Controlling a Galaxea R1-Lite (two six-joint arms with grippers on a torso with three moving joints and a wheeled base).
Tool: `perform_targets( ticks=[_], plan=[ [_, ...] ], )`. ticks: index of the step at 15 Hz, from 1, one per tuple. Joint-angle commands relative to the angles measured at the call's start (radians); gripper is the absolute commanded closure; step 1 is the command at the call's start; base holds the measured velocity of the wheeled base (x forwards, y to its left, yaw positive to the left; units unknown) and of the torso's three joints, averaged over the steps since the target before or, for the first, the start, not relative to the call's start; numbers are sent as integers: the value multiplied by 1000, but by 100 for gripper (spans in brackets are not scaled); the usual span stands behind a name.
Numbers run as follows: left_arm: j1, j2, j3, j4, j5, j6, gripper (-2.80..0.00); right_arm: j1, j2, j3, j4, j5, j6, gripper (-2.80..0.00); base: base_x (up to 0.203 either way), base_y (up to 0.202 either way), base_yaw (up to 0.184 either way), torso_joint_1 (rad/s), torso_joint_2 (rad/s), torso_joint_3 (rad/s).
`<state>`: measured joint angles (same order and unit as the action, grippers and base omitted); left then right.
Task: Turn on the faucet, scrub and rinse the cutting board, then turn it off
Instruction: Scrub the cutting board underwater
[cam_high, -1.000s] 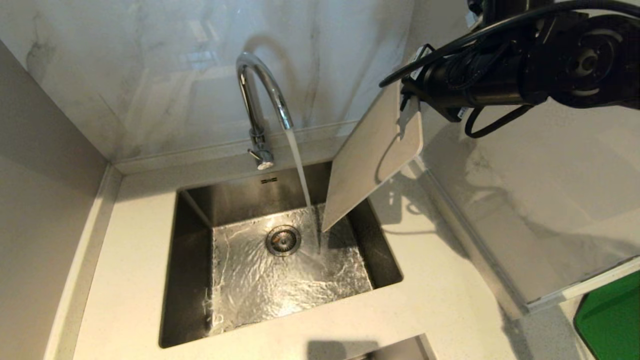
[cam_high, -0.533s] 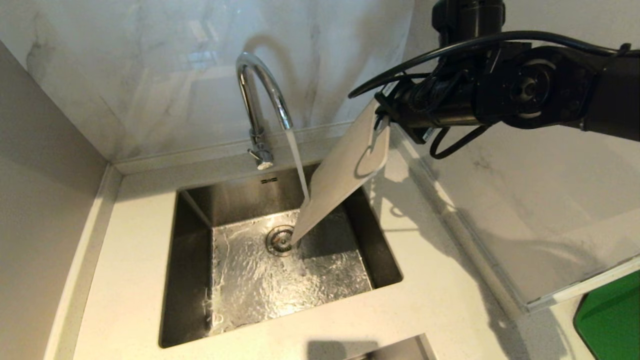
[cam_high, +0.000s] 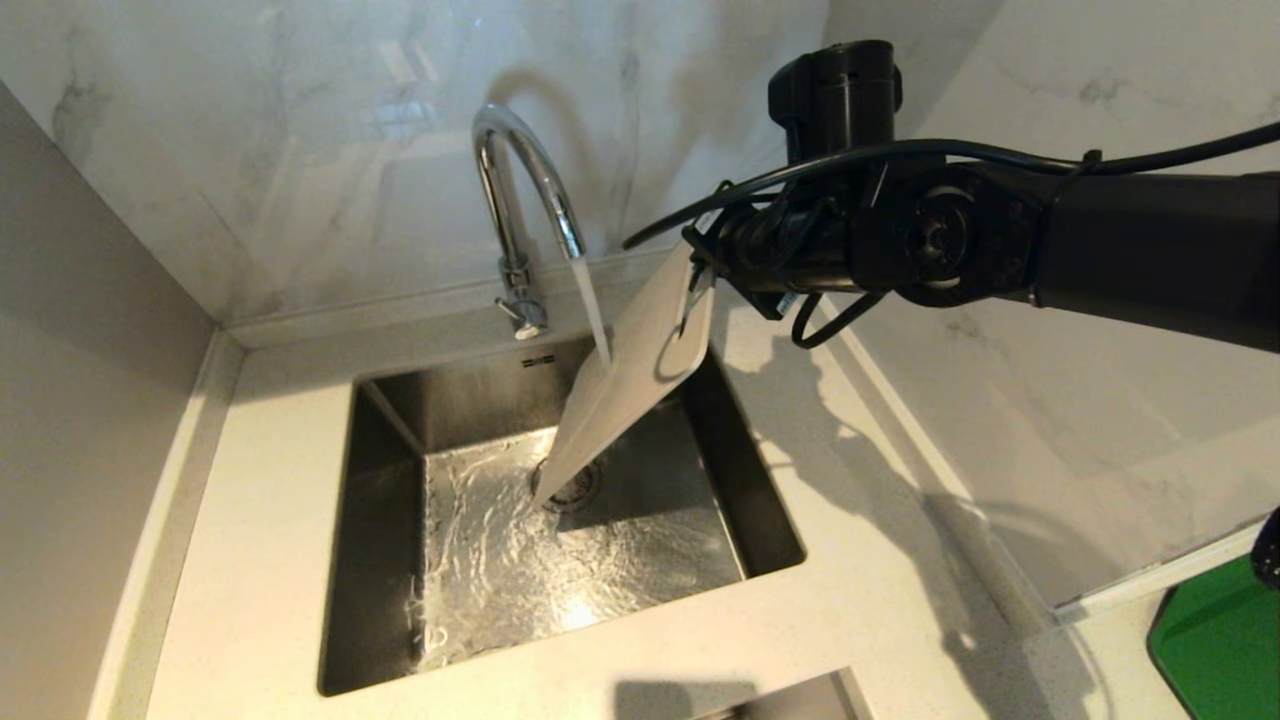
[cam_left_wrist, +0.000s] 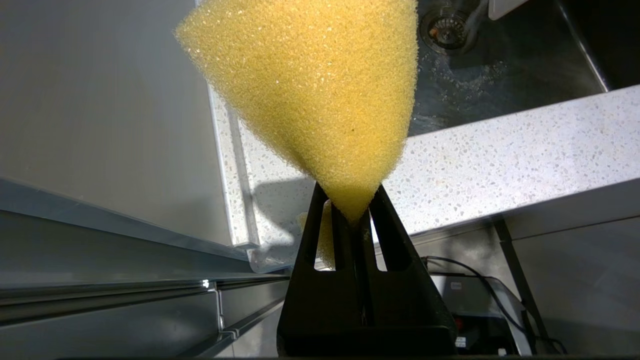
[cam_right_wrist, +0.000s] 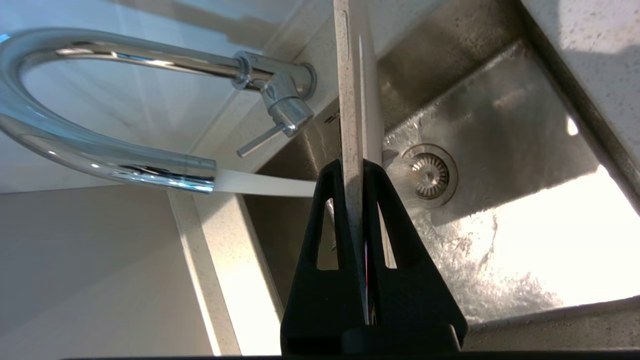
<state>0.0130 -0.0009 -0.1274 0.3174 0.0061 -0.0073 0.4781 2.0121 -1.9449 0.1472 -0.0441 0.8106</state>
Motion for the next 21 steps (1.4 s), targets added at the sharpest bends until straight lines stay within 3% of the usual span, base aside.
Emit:
perform_targets(
  ticks=[1, 3, 8, 14, 16, 21],
  plan=[
    [1, -2, 0, 2, 0, 0, 0, 1, 7, 0, 1, -2, 4, 0, 0, 0, 0, 0, 0, 0],
    [1, -2, 0, 2, 0, 0, 0, 1, -14, 11, 16, -4, -8, 0, 0, 0, 0, 0, 0, 0],
    [1, -2, 0, 2, -1, 0, 0, 1, -149, 33, 175, -5, -126, 0, 0, 0, 0, 0, 0, 0],
    [1, -2, 0, 2, 0, 0, 0, -1, -339, 52, 309, -117, -249, 0, 0, 0, 0, 0, 0, 0],
    [1, -2, 0, 2, -2, 3, 0, -2, -394, 53, 389, -140, -259, 0, 0, 0, 0, 0, 0, 0],
    [1, -2, 0, 2, 0, 0, 0, -3, -444, 57, 405, -161, -260, 0, 0, 0, 0, 0, 0, 0]
  ],
)
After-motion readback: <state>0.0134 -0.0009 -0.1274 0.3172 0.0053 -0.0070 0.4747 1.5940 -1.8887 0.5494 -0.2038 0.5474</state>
